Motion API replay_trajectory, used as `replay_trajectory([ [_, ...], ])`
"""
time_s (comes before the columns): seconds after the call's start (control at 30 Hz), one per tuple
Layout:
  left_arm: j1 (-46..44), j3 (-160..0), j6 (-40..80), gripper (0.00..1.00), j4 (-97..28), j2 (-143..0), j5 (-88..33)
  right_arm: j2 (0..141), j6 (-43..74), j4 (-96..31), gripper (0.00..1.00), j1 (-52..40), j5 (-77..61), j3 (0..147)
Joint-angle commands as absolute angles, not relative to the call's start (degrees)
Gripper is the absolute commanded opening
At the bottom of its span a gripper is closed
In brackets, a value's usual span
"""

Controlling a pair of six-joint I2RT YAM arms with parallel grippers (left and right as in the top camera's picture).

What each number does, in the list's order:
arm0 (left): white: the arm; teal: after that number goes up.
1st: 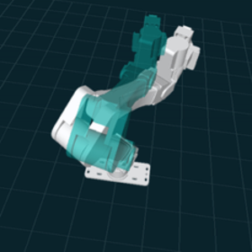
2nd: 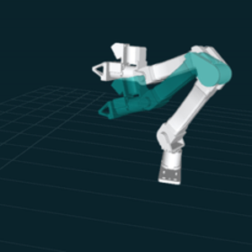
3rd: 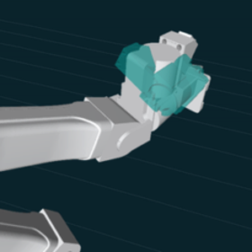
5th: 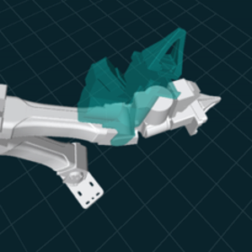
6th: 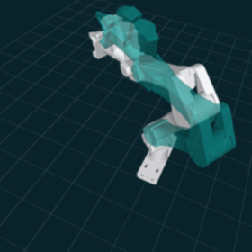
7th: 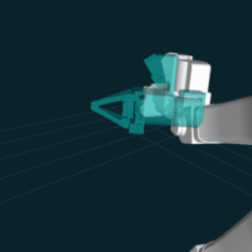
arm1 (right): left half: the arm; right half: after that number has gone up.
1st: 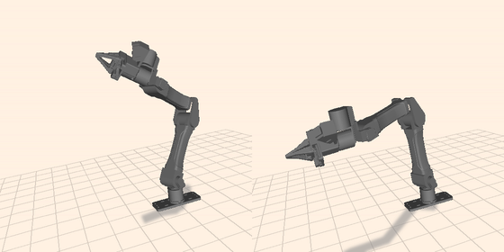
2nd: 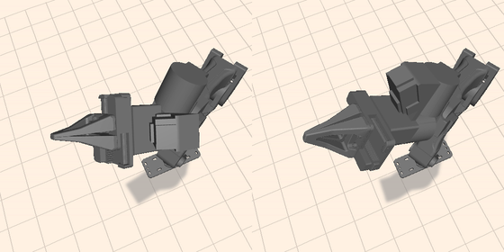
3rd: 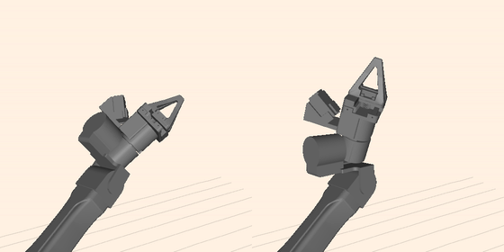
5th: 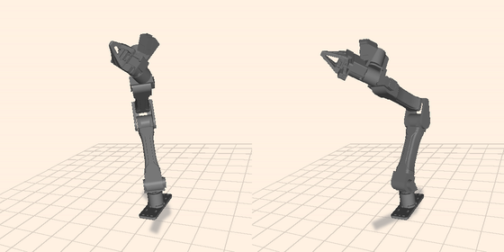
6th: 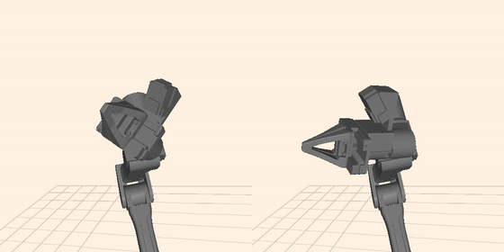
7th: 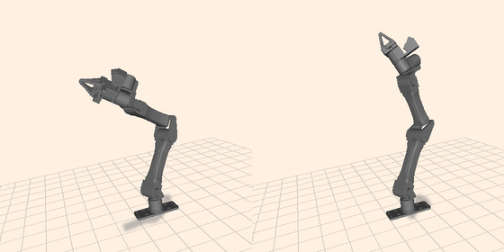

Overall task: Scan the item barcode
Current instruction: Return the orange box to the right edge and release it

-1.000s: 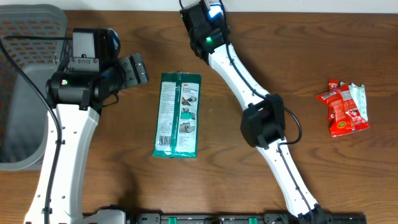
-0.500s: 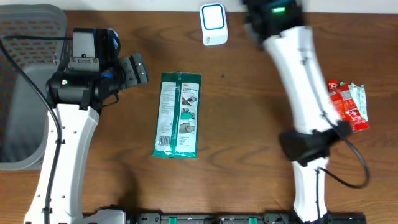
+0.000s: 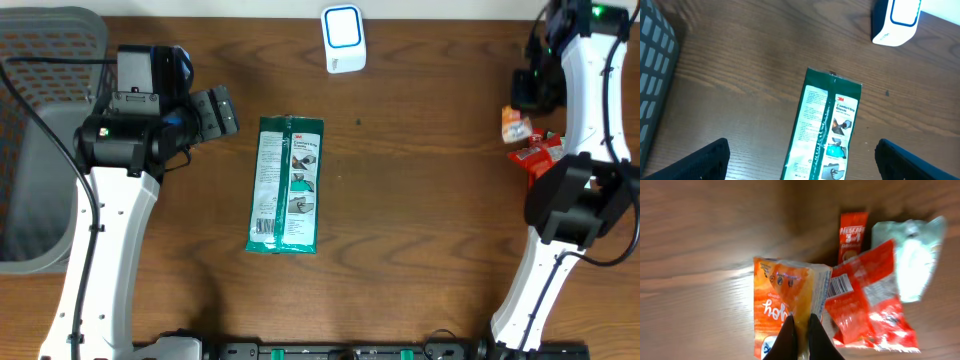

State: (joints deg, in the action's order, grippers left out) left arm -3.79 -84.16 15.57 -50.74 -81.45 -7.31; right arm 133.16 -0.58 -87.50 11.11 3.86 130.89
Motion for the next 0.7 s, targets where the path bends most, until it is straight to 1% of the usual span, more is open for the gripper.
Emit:
replay_trajectory([
  [0.0, -3.6, -84.3, 15.0, 0.93, -50.7, -81.3, -7.0, 133.4, 0.4, -84.4, 0.01, 13.1, 1.4, 124.3],
  [0.07, -3.6, -84.3, 15.0, 0.93, -50.7, -81.3, -7.0, 133.4, 0.4, -81.0, 0.01, 14.4, 1.4, 120.3],
  [0.1, -3.6, -84.3, 15.0, 0.93, -50.7, -81.3, -7.0, 133.4, 0.4, -79.9, 0.09, 14.9, 1.4, 119.3],
  [0.13, -3.6, -84.3, 15.0, 0.93, -50.7, -81.3, -7.0, 133.4, 0.4, -79.2, 0.29, 15.2, 1.4, 118.8],
  [0.17, -3.6, -84.3, 15.0, 0.93, -50.7, -81.3, -7.0, 133.4, 0.4, -78.7, 0.45, 15.4, 1.3, 118.4],
  [0.3, -3.6, -84.3, 15.0, 0.93, -50.7, -81.3, -7.0, 133.3, 0.6, -78.5, 0.8, 15.7, 1.0, 119.1],
  [0.33, -3.6, -84.3, 15.0, 0.93, -50.7, -81.3, -7.0, 133.3, 1.1, -79.0, 0.86, 15.7, 1.0, 119.7],
  [0.43, -3.6, -84.3, 15.0, 0.93, -50.7, -81.3, -7.0, 132.9, 3.7, -81.2, 0.94, 15.7, 0.9, 121.6],
  [0.5, -3.6, -84.3, 15.0, 0.93, -50.7, -81.3, -7.0, 132.1, 5.1, -83.0, 0.95, 15.5, -0.1, 123.2],
  [0.63, -3.6, -84.3, 15.0, 0.93, -50.7, -81.3, -7.0, 131.0, 5.1, -85.7, 0.93, 14.0, -17.3, 125.4],
  [0.67, -3.6, -84.3, 15.0, 0.93, -50.7, -81.3, -7.0, 130.8, 5.0, -85.7, 0.91, 13.6, -22.5, 125.4],
])
